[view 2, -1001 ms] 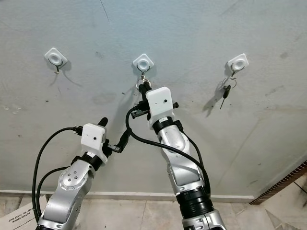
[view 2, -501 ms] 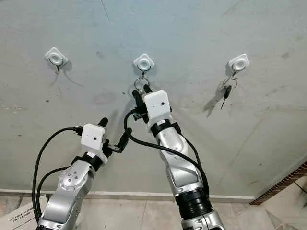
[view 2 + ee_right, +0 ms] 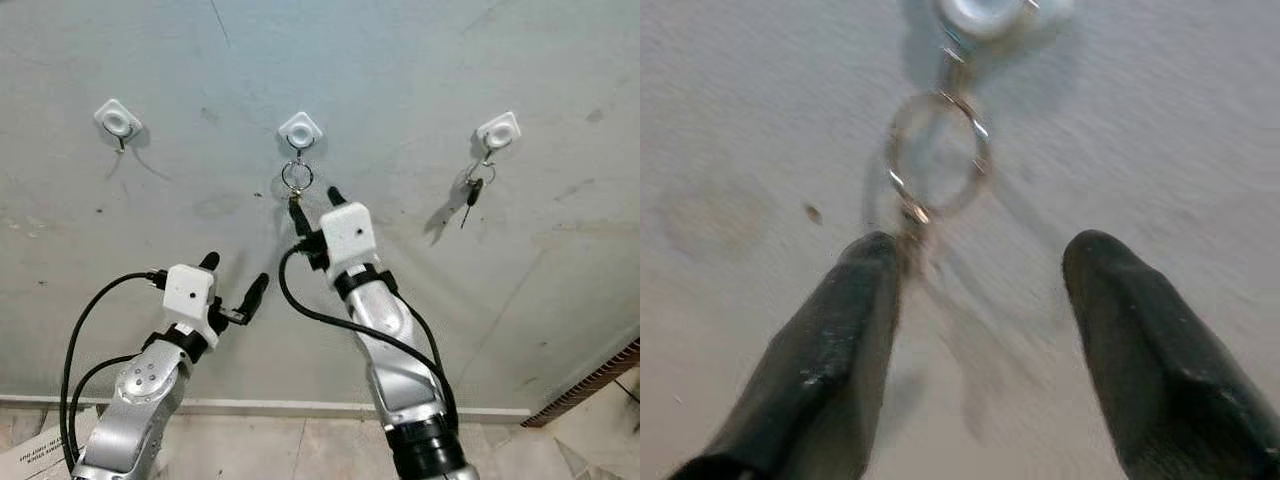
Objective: Hang keys on a hook
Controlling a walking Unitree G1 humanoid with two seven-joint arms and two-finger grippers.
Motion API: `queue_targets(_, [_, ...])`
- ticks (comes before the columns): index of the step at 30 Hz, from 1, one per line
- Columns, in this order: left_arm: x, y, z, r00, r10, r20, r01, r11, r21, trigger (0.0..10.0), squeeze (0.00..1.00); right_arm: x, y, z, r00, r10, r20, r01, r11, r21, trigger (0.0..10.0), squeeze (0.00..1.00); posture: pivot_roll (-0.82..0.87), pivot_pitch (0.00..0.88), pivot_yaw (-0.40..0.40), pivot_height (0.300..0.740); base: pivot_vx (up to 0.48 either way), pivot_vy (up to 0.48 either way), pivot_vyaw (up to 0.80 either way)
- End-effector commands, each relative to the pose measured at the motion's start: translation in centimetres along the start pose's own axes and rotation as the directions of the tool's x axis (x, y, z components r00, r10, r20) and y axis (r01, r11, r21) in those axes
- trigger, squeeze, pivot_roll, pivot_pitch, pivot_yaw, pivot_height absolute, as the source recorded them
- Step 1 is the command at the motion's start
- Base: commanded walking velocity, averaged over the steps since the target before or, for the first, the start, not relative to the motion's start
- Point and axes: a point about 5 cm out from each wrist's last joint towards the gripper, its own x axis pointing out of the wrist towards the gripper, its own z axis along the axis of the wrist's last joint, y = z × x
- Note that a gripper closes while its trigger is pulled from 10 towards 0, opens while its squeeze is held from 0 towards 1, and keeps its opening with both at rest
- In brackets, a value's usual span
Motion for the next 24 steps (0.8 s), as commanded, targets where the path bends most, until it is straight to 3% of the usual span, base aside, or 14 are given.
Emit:
queue_targets(1, [-0.3,0.2,0.2,1.0,0.005,0.0,-0.005,1.0,0.005,10.0,0.0,-0.4,-0.5,0.1,1.0,-0.022,-0.005,0.022,1.0,-0.008,10.0,1.0,0.07,0.0,0.013,0.74,0.0,0.0,0.0])
queue_targets(6, [-0.9,0.4,0.0,1.0,0.01,-0.009,-0.01,1.0,0.006,10.0,0.0,-2.6,-1.7,-1.0,0.995,-0.077,-0.068,0.075,0.997,-0.031,10.0,1.0,0.07,0.0,0.018,0.74,0.0,0.0,0.0])
queue_targets(13, [-1.6,0.8,0.1,0.999,0.029,-0.017,-0.029,1.0,0.008,10.0,0.0,-4.6,-1.7,-1.5,0.988,-0.081,-0.128,0.083,0.996,0.012,10.0,1.0,0.06,0.0,0.029,0.74,0.0,0.0,0.0])
queue_targets(24, [-2.5,1.3,0.0,0.996,0.076,-0.042,-0.075,0.997,0.018,10.0,0.0,-6.2,-1.5,-1.6,0.981,-0.073,-0.178,0.079,0.997,0.027,10.0,1.0,0.06,0.0,0.027,0.74,0.0,0.0,0.0])
